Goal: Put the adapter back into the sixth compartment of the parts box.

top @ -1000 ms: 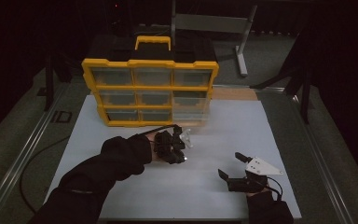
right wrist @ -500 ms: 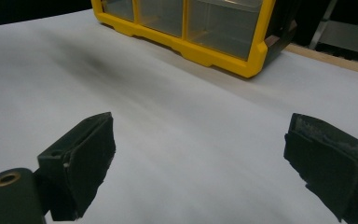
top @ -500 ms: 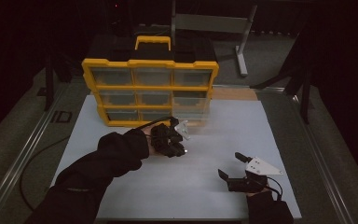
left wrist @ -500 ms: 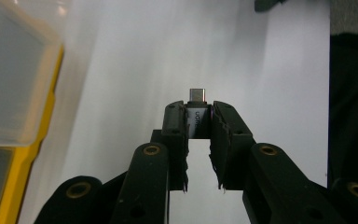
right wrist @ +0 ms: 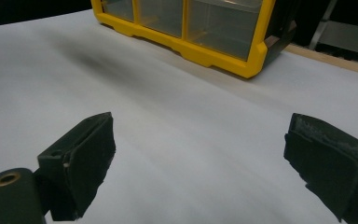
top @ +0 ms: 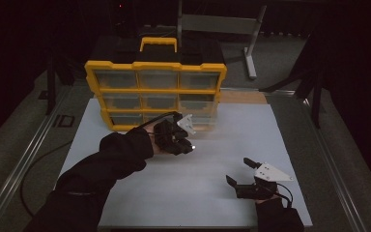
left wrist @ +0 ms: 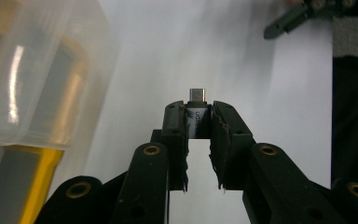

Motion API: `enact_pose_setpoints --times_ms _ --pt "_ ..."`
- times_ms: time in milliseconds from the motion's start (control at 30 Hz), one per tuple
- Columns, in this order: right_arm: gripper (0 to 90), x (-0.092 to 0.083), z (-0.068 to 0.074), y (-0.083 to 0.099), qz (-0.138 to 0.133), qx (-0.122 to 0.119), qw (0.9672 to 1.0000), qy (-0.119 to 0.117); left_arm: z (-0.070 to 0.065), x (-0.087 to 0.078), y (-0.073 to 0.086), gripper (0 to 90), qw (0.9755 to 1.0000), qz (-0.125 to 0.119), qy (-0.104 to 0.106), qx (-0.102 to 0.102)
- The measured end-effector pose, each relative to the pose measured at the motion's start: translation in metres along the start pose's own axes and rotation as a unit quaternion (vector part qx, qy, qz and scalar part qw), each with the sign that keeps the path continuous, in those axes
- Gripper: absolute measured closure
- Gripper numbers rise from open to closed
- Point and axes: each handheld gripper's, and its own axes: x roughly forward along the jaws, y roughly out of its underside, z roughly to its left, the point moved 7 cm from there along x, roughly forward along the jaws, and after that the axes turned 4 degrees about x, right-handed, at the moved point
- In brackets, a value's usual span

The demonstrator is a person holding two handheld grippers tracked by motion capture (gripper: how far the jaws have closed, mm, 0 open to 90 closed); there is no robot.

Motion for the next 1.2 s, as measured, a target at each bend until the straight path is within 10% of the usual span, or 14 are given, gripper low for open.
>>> enact_pose_setpoints --times_ms 1200 --pt "8.4 0.000 0.000 0.000 0.000 0.001 1.0000 0.000 0.042 -0.038 -0.027 77.5 0.9927 -0.084 -0.059 -0.063"
